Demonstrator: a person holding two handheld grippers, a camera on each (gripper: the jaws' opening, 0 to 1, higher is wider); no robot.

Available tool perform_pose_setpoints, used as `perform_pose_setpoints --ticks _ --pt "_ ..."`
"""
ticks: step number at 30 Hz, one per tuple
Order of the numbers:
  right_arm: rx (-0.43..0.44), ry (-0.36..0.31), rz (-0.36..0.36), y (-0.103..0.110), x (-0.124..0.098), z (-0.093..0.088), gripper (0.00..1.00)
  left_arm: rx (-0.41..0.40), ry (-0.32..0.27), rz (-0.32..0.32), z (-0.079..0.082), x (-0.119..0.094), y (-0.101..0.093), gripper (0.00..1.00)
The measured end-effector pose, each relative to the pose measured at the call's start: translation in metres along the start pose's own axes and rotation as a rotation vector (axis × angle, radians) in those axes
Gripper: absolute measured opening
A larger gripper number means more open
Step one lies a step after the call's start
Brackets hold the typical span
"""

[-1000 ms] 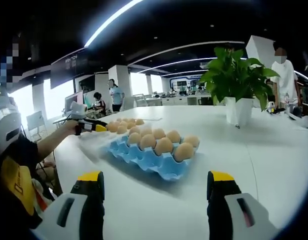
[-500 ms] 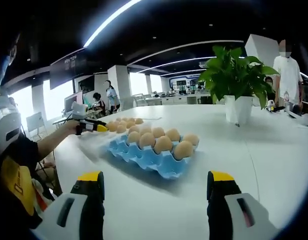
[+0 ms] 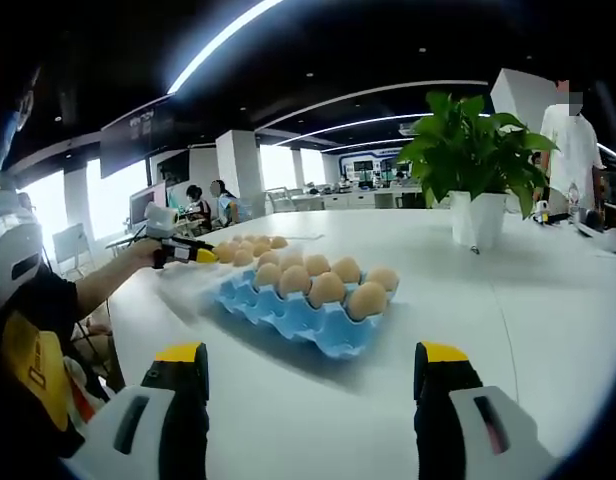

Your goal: Pick up the eggs on the table and place them into the egg tray on the table

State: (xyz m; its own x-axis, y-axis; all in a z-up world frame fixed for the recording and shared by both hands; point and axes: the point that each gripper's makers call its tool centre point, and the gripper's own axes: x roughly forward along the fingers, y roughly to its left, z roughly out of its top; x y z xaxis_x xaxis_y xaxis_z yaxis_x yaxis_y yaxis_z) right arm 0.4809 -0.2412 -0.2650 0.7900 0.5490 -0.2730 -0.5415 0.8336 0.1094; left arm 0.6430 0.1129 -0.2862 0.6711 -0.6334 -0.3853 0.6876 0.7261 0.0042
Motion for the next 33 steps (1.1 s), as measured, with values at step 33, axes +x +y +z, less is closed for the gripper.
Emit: perform_pose_setpoints --ticks 33 --pt "0.0 -0.005 -0.008 0.0013 -0.0069 -0.0005 0.88 0.002 -0.014 0.019 0.004 -0.0036 -0.0014 0.25"
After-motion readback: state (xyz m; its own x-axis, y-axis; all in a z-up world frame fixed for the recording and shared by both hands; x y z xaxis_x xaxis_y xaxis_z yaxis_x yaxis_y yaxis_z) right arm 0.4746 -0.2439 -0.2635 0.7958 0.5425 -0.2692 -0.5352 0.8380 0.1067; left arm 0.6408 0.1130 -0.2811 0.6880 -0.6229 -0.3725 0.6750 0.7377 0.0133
